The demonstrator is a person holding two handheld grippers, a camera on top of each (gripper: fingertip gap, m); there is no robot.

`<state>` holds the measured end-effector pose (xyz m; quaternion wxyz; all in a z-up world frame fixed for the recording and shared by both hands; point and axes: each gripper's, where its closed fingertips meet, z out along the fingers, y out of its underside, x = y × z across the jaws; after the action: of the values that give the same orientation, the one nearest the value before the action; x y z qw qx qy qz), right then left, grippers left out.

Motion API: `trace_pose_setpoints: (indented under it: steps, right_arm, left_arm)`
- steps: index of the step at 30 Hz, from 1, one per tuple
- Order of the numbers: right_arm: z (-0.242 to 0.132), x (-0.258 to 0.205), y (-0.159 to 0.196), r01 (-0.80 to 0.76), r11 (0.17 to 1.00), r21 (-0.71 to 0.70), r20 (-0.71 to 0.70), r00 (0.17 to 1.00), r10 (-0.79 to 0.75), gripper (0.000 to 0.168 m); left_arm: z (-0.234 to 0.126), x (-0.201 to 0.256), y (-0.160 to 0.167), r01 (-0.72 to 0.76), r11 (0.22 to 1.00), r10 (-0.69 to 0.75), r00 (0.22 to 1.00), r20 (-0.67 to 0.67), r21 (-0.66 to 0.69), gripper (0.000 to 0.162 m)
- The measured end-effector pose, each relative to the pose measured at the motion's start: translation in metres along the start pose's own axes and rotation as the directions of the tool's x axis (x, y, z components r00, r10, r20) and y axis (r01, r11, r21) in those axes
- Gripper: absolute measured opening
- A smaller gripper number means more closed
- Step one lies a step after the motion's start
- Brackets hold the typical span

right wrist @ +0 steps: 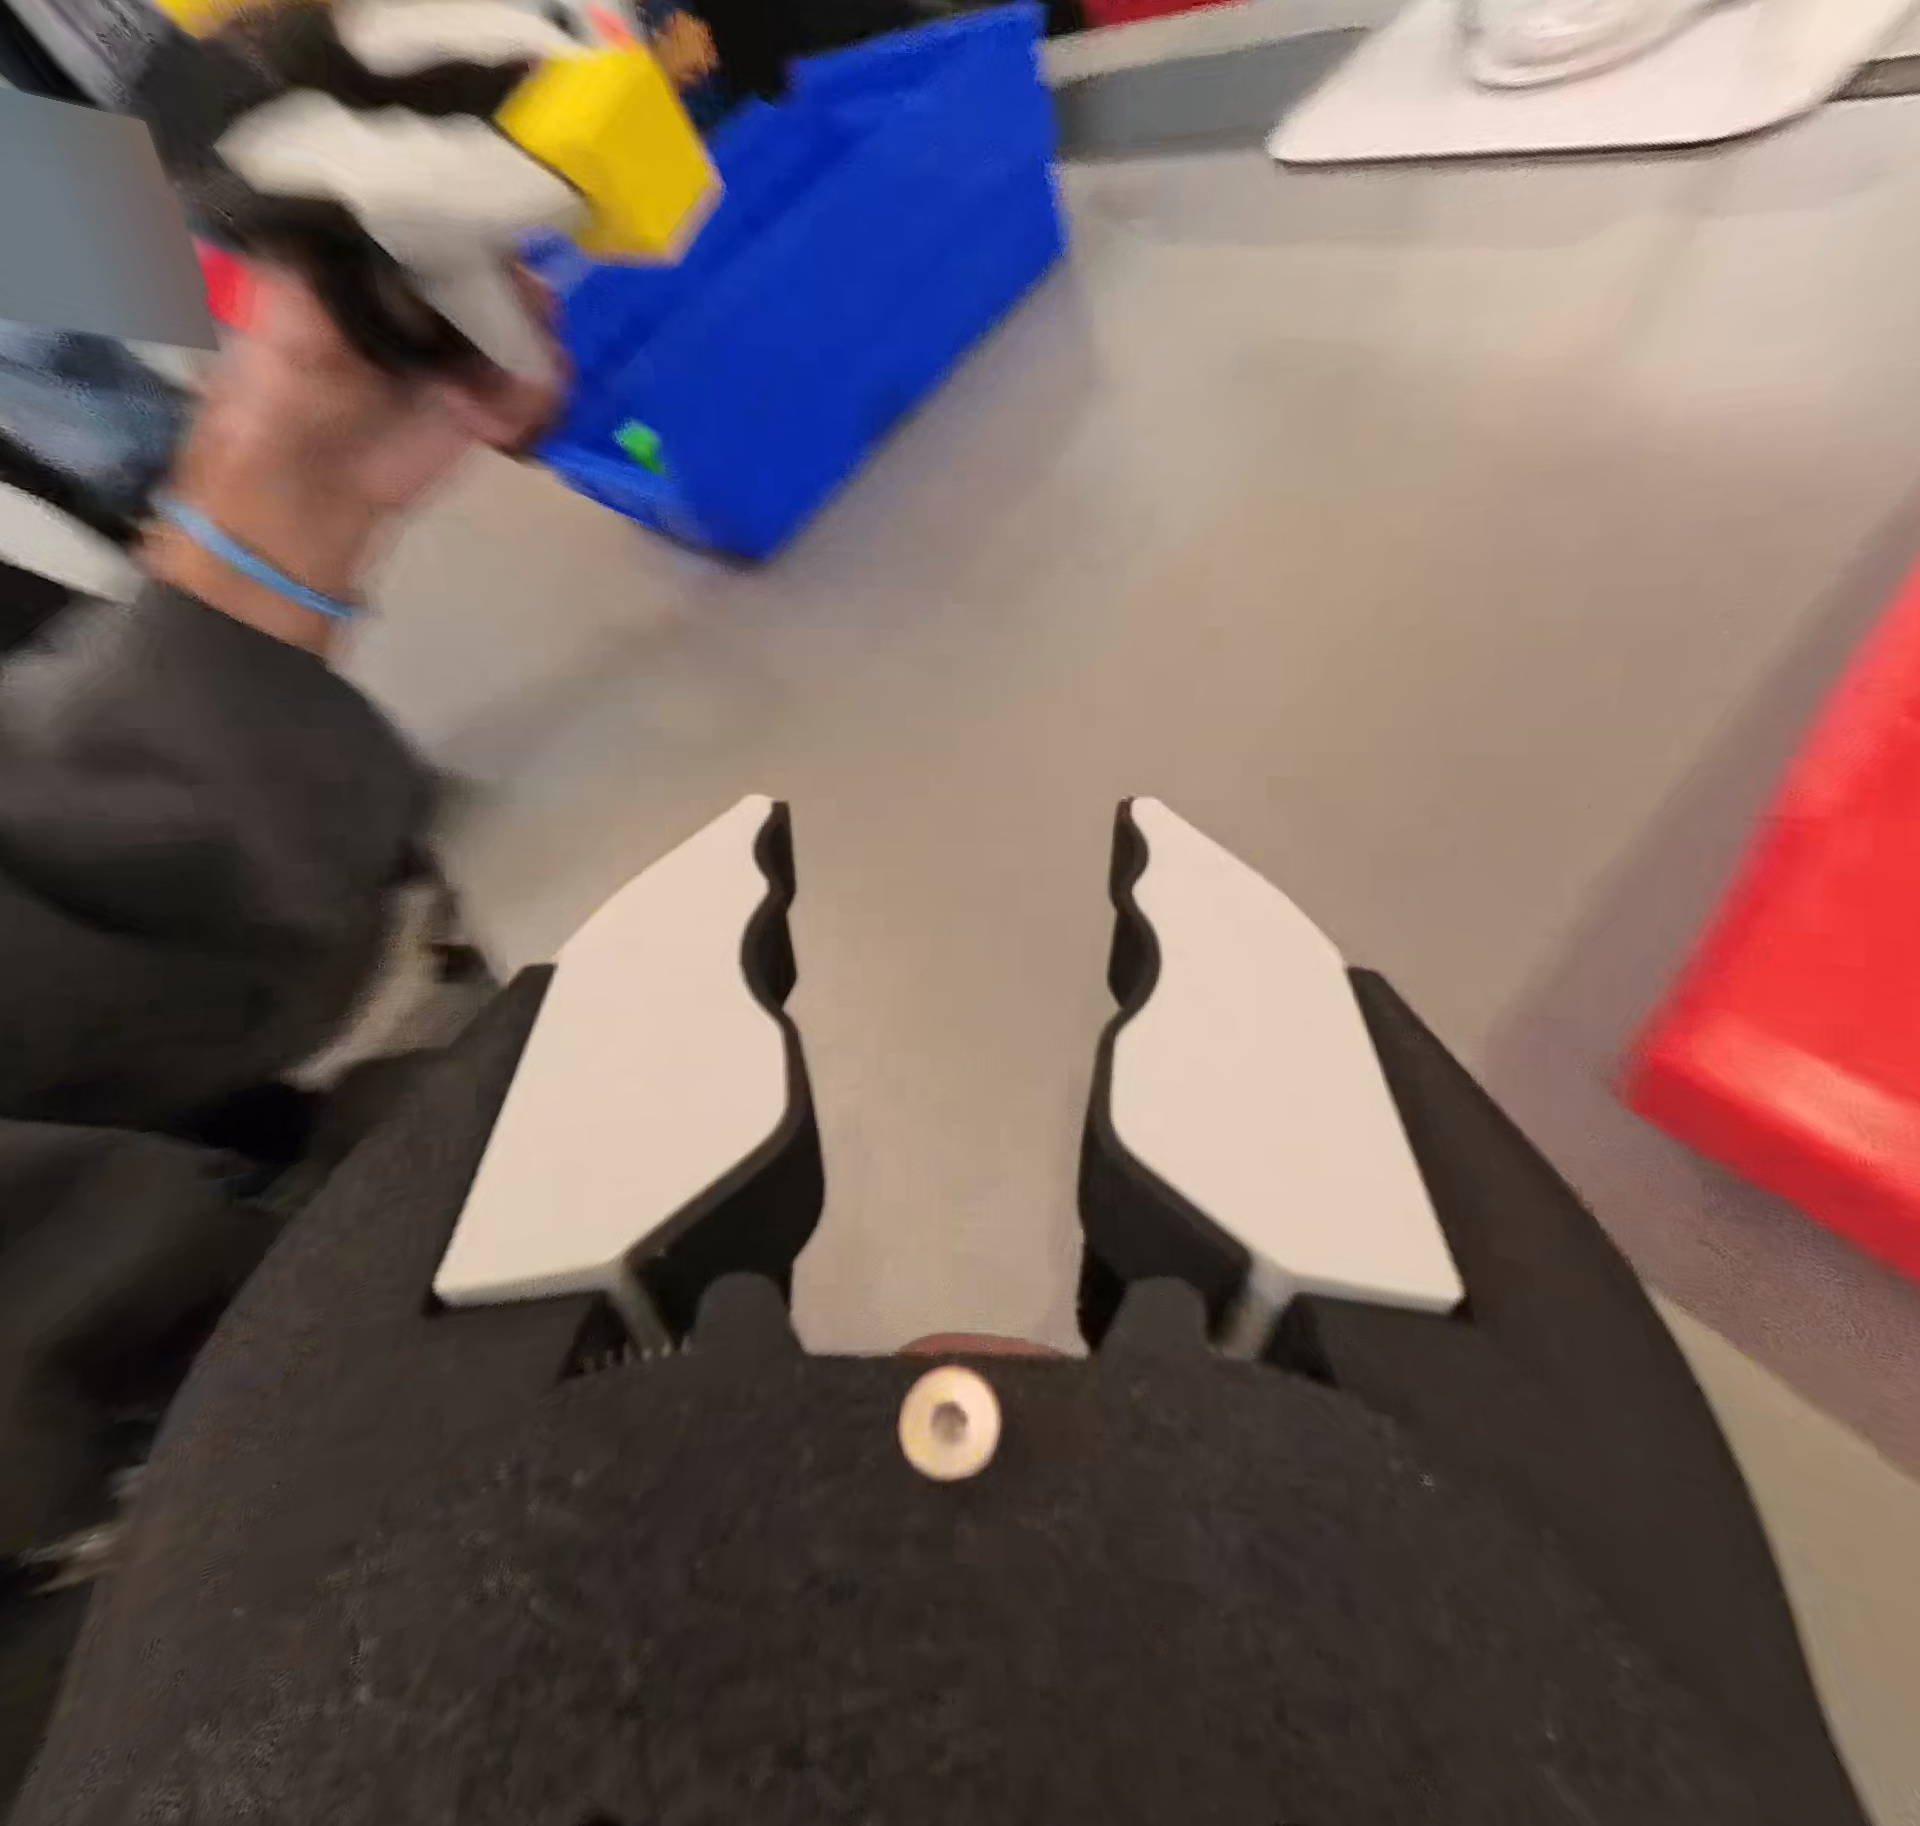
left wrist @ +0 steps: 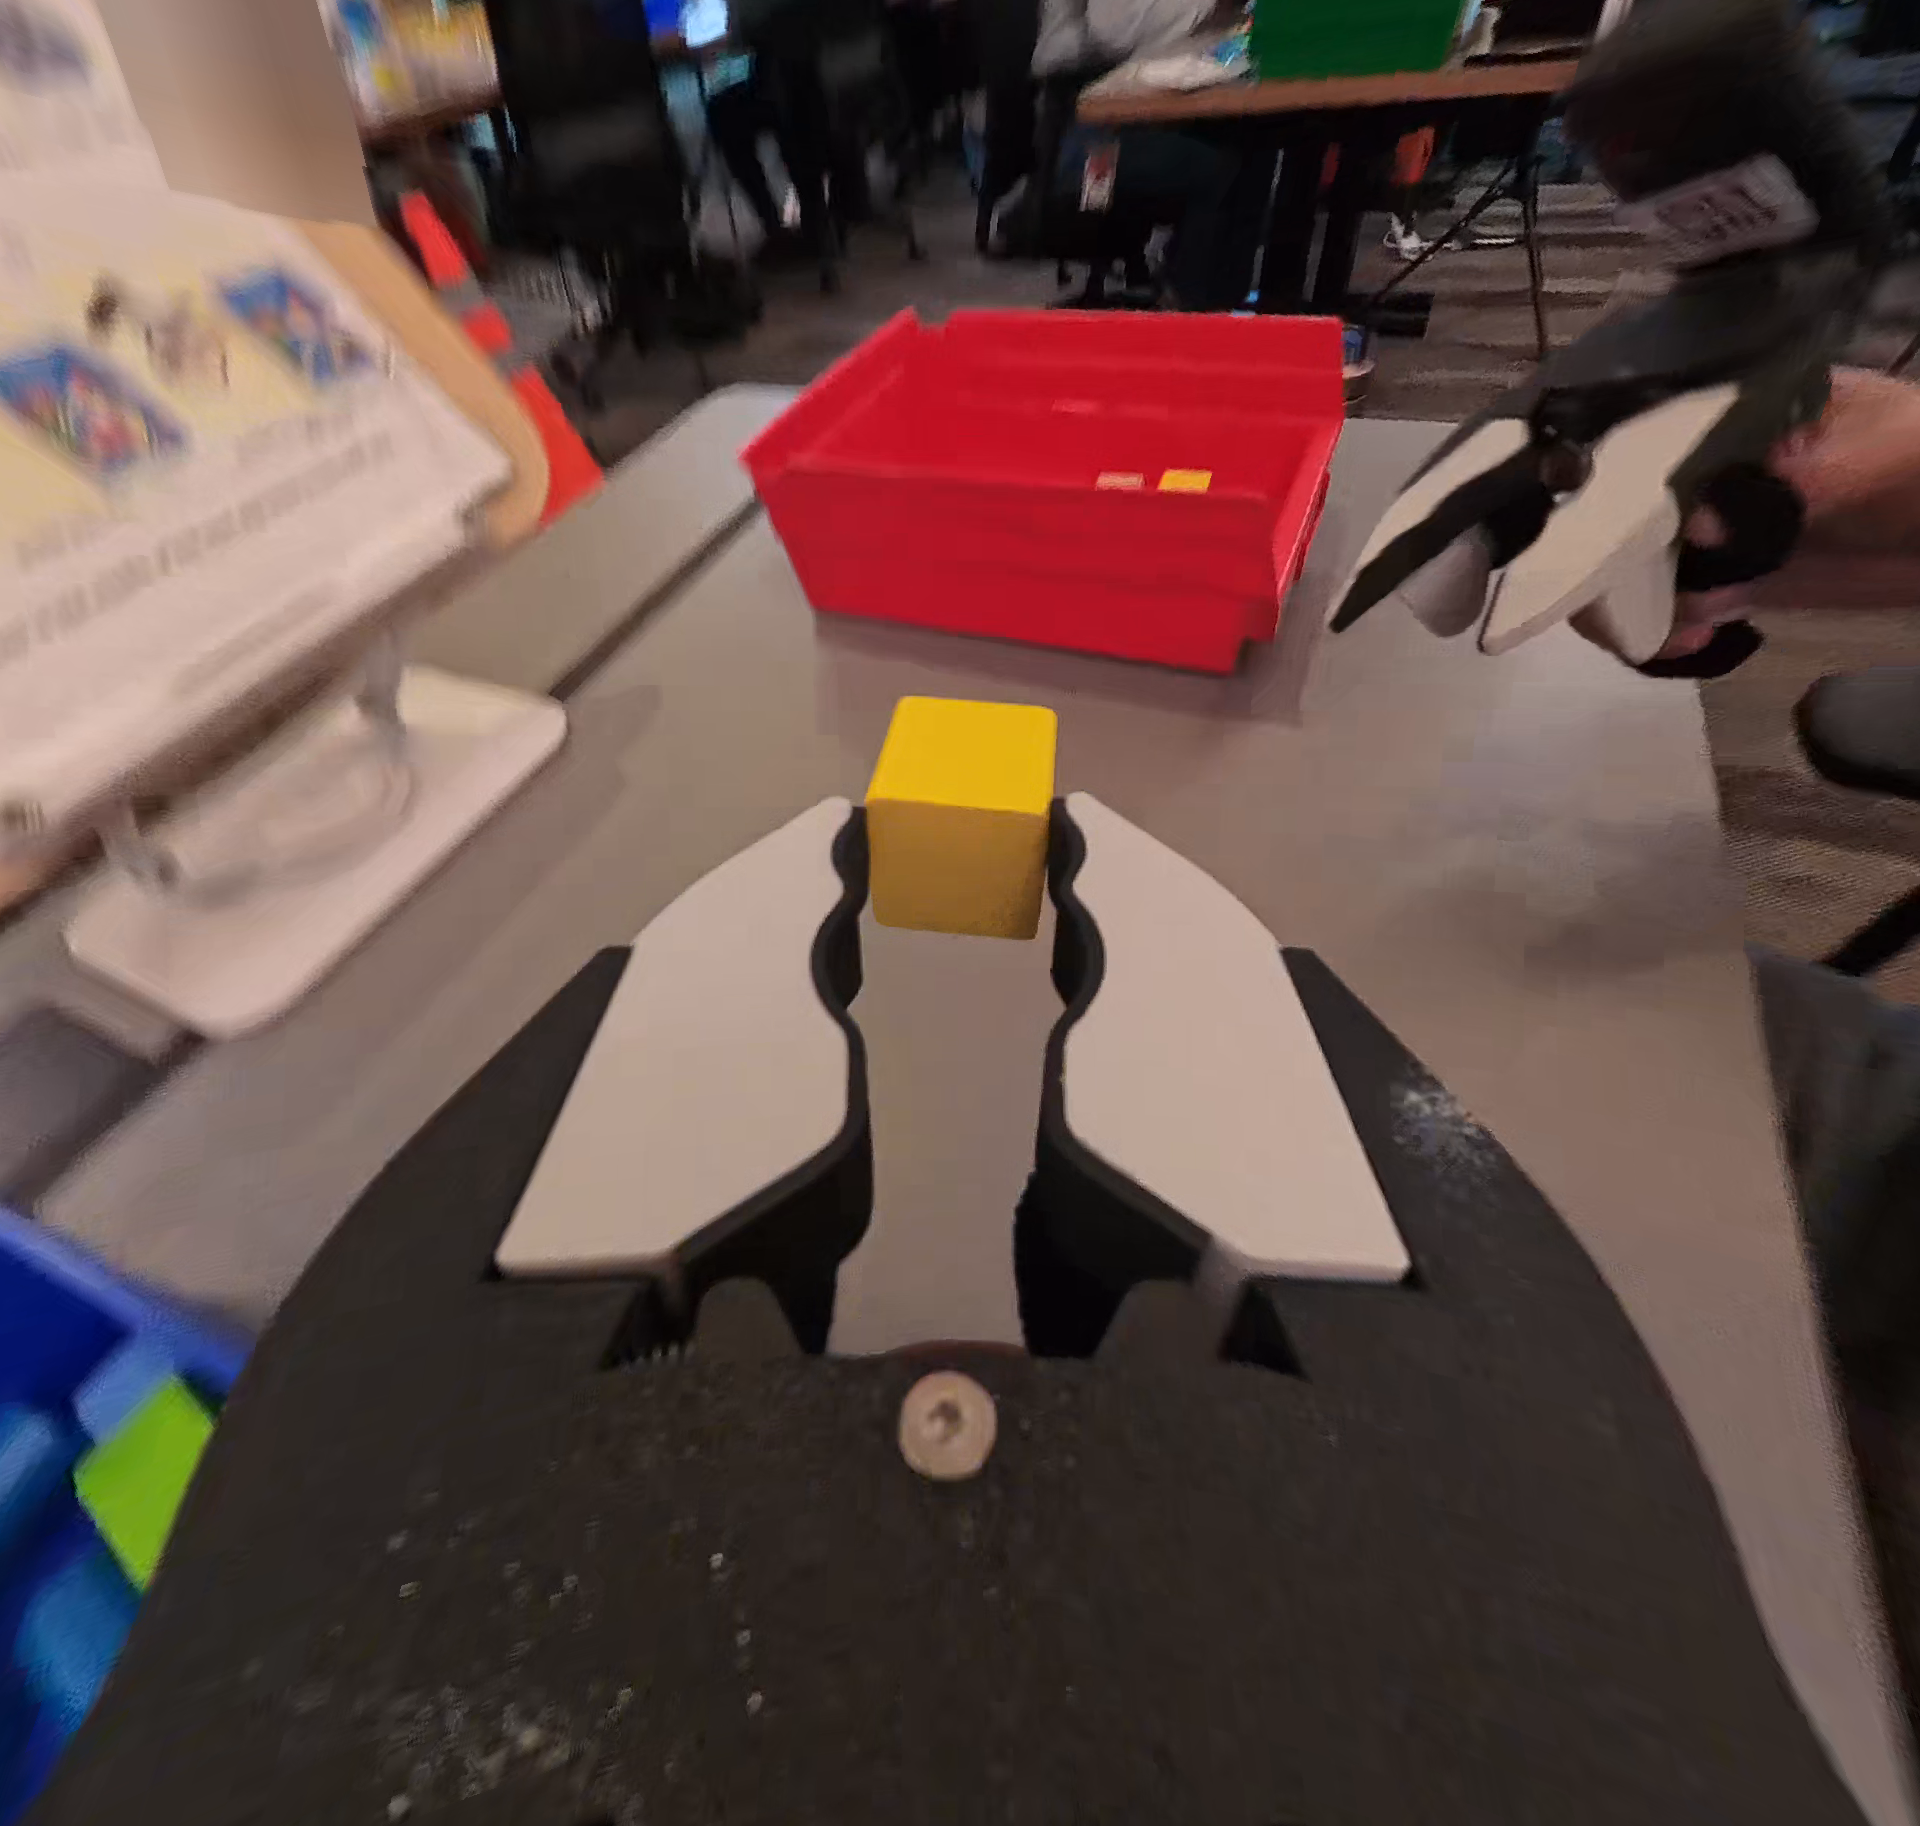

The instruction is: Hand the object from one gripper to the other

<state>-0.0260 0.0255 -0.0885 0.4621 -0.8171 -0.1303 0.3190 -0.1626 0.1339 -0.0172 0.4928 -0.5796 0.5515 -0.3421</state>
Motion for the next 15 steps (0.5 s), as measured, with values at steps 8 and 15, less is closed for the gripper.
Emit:
trace_pose_setpoints:
  steps: [8,15]
  right_arm:
    - [0.066,-0.074,-0.093,-0.217,0.974,-0.064,0.566,0.796,0.215,0.066]
    - [0.093,-0.086,-0.095,-0.329,0.920,-0.214,0.708,0.596,0.378,0.046]
  left_arm:
    - [0.026,0.033,-0.026,-0.333,0.928,0.328,0.943,0.057,0.167,0.032]
    - [0.021,0.035,-0.018,-0.375,0.916,0.369,0.927,0.066,0.144,0.032]
